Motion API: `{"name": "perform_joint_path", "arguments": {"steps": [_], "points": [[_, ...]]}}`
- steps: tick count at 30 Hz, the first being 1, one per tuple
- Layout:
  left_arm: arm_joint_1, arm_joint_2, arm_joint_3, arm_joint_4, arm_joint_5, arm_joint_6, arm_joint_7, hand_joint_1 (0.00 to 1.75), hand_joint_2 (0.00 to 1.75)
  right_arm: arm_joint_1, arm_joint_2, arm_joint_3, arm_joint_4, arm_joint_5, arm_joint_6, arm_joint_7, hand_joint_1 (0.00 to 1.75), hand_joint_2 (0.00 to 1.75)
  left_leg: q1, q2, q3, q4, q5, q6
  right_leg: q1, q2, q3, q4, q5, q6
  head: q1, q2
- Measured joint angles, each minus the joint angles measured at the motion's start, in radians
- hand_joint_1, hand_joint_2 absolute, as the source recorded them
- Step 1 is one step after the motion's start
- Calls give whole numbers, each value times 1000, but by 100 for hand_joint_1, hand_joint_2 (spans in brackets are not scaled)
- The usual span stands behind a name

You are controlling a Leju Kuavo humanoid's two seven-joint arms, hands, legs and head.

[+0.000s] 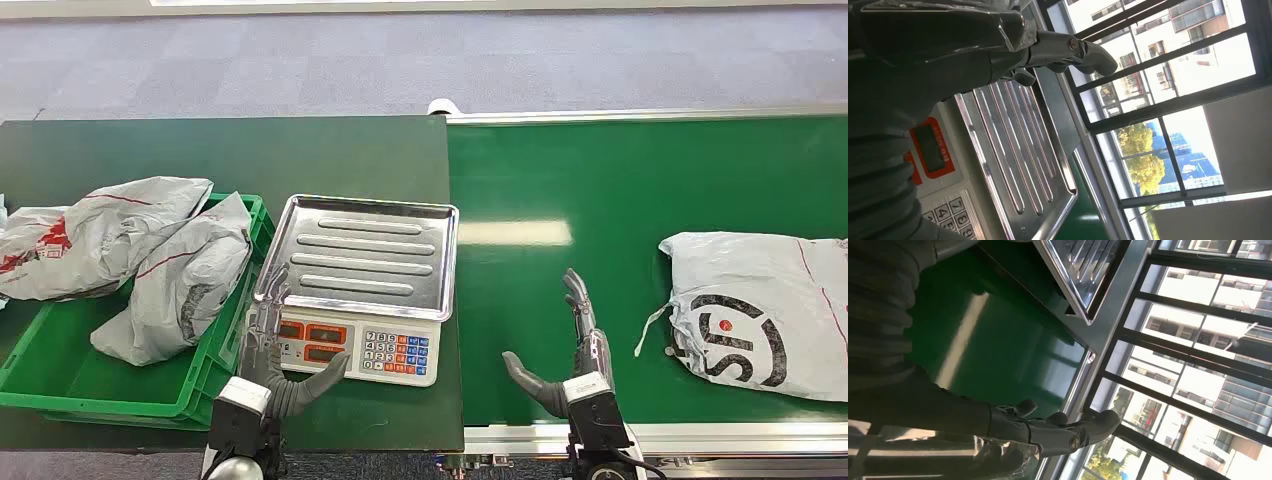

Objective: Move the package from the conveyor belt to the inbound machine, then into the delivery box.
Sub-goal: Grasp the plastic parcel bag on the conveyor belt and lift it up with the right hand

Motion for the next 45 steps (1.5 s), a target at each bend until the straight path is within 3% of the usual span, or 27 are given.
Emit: {"name": "perform_joint_path", "arguments": {"steps": [37,45], "points": [[2,2,-8,1,0,5,2,0,175,4,0,0,-1,1,-2,3,0,175,0,0,0,0,0,0,0,0,0,0,0,0,0,0],[25,2,-8,-9,6,18,6,0,175,9,-9,-24,-6,43,-67,18,0,175,0,0,0,0,0,0,0,0,0,0,0,0,0,0]]}}
